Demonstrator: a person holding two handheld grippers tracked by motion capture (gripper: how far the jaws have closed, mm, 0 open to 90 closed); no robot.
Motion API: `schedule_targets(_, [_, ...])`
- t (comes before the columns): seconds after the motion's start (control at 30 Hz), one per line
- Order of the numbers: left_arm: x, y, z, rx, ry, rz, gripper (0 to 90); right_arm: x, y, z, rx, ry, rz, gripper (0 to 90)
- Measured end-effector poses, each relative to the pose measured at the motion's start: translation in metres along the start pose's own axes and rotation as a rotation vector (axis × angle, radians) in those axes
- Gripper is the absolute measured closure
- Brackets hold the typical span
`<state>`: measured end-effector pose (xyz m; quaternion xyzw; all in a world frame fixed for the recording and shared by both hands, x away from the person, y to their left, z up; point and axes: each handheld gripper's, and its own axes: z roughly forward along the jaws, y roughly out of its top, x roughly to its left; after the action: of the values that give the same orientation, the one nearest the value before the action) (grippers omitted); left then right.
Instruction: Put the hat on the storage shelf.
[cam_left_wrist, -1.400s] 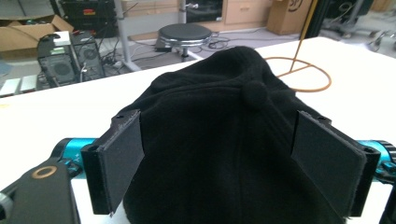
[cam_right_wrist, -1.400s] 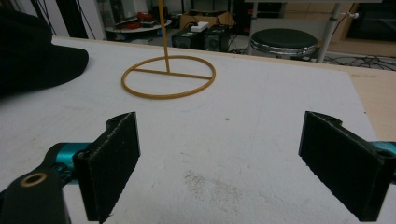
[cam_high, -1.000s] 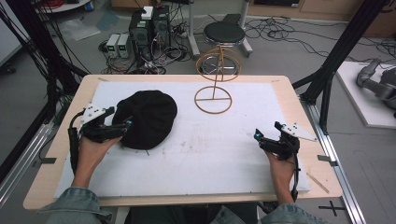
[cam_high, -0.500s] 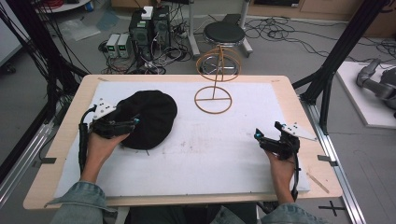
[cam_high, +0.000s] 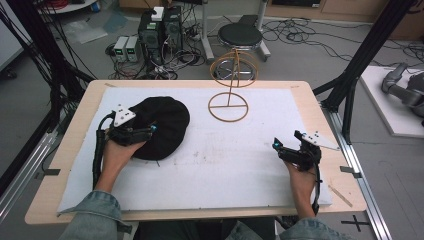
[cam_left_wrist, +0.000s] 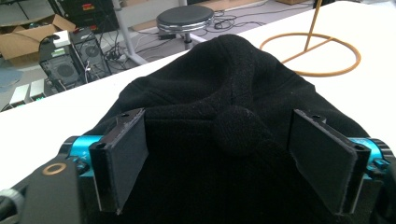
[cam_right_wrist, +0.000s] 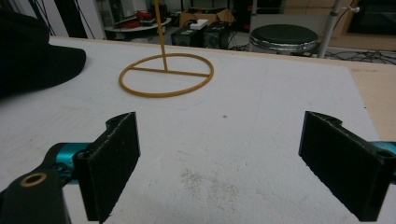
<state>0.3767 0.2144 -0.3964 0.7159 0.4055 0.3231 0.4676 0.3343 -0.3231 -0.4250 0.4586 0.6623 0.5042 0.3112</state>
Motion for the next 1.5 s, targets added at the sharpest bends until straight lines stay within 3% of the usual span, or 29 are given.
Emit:
schedule_targets(0.17, [0.0,-0.001,0.003,0.018,-0.013,-0.008,31.8,0.0,0.0,0.0,0.002,-0.004,0.007,12.2])
schedule_targets(0.47, [0.001,-0.002,0.008,0.068,-0.024,0.027,55.2,-0.001,0.0,0.0,-0.004,-0.01,0.001,12.2])
schedule_targets(0.67, [0.001,-0.001,0.007,0.083,-0.037,0.014,65.2,-0.002,0.0,-0.001,-0.001,-0.008,0.008,12.3])
schedule_targets(0.9, [0.002,0.007,-0.004,0.02,-0.037,0.002,68.0,-0.002,0.0,0.0,-0.004,-0.007,0.012,12.3])
schedule_targets(1.07, [0.006,0.013,-0.013,-0.003,-0.014,-0.01,69.1,-0.002,0.0,0.0,-0.007,-0.008,0.013,12.3])
schedule_targets(1.5, [0.011,0.045,-0.04,-0.093,-0.004,-0.005,69.8,-0.004,0.001,0.001,-0.014,-0.005,0.016,12.3])
